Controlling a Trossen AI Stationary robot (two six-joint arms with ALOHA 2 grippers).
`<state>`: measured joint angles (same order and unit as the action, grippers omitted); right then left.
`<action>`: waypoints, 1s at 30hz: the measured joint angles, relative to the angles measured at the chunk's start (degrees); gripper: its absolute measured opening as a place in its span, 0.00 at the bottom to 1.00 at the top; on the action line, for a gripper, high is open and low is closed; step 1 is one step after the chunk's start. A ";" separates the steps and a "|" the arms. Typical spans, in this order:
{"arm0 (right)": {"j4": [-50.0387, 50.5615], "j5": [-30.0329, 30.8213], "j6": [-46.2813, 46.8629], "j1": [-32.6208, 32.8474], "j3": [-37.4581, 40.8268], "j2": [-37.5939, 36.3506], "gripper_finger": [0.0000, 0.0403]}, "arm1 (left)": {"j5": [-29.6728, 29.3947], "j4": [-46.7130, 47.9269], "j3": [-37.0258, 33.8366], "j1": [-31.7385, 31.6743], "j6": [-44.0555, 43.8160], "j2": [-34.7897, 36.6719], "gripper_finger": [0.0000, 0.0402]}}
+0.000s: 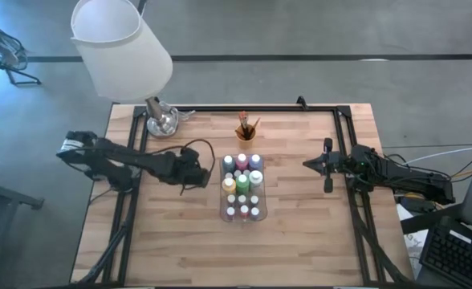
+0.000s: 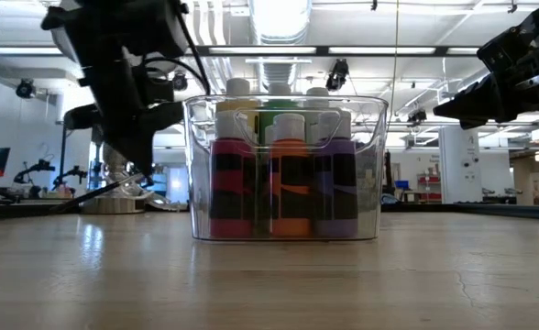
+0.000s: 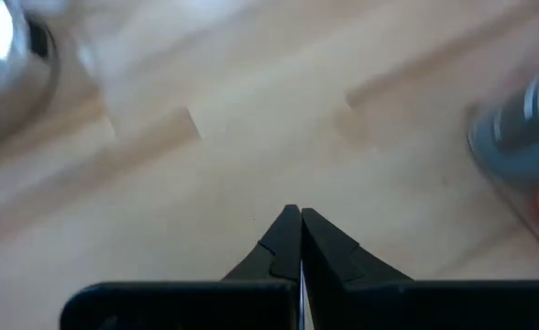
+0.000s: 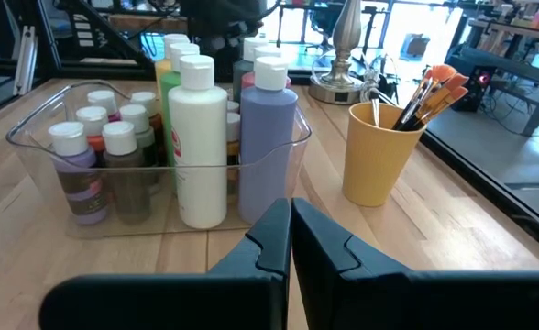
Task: Pick & Place Paint Supplies
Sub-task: Put the gray paintbrush into the yellow cup
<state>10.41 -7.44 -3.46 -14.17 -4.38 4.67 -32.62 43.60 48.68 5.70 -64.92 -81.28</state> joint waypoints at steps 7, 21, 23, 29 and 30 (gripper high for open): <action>0.01 0.00 0.00 0.01 0.00 0.00 0.02 | -5.56 -0.13 3.39 -5.04 7.79 0.02 0.01; 0.02 0.00 0.00 0.02 0.00 0.00 0.02 | -8.91 -7.82 11.64 -11.54 25.76 0.04 0.01; 0.01 0.00 0.00 0.02 0.00 0.00 0.02 | -8.93 -9.05 12.97 -11.96 28.08 0.04 0.01; 0.00 0.00 0.00 0.01 0.00 0.00 0.02 | -9.56 -10.90 17.60 -12.79 35.08 0.07 0.01; 0.01 0.00 0.00 0.02 0.00 0.00 0.02 | -9.80 -11.37 18.31 -12.87 36.11 0.07 0.01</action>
<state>10.43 -7.44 -3.46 -14.16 -4.38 4.67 -42.42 32.23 66.99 -7.17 -28.81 -81.21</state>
